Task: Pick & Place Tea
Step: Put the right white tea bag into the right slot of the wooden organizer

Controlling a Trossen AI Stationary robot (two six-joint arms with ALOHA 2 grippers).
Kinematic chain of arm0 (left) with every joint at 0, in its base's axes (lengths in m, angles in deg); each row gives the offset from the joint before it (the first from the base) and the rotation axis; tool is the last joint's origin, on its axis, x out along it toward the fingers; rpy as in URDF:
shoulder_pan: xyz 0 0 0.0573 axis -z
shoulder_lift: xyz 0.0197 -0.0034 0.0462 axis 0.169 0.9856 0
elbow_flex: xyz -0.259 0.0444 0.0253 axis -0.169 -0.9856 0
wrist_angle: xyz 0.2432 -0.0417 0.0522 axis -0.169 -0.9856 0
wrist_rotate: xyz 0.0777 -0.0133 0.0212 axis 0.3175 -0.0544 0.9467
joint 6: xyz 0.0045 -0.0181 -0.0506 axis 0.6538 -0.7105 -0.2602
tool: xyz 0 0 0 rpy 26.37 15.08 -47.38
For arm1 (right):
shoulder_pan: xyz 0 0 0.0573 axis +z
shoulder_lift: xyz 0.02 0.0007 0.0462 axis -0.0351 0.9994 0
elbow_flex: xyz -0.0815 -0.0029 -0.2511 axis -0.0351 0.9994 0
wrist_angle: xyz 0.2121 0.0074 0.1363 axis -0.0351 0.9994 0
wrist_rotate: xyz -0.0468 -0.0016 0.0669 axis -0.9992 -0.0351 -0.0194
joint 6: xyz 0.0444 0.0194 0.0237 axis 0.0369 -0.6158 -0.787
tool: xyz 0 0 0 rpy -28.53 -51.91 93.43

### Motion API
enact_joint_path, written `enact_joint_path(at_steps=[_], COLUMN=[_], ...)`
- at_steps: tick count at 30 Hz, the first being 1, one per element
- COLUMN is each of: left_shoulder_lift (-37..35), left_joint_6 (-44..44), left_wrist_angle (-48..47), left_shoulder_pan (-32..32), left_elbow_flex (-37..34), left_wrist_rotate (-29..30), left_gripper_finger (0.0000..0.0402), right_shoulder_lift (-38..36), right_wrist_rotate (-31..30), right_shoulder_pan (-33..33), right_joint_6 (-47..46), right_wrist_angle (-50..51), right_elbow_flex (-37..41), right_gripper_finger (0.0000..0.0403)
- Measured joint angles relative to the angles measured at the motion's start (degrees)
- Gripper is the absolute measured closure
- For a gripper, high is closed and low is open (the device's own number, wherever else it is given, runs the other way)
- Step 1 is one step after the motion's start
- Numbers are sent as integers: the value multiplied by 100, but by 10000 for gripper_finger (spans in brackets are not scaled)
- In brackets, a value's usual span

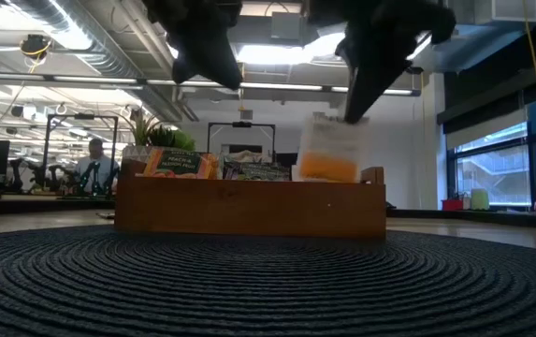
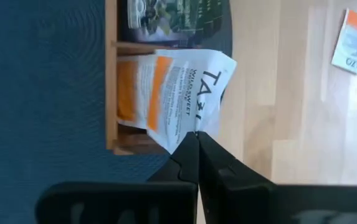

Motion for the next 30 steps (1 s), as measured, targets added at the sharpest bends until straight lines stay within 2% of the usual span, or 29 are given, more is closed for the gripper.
enact_joint_path(at_steps=[11, 17, 24, 30], left_shoulder_lift=[0, 0, 0, 0], left_joint_6=[-83, -84, -63, -28], left_wrist_angle=[13, 10, 9, 7], left_shoulder_pan=[317, 340, 340, 340], left_elbow_flex=[0, 0, 0, 0], left_wrist_rotate=[482, 659, 673, 673], left_gripper_finger=[335, 335, 338, 336], right_shoulder_lift=[471, 632, 730, 730], right_wrist_rotate=[-12, 289, 249, 242], right_shoulder_pan=[7, 7, -15, -34], right_joint_6=[801, 1136, 1157, 1148], right_wrist_angle=[-146, -429, -458, -440], right_elbow_flex=[-4, -4, -4, -1], right_gripper_finger=[402, 399, 395, 369])
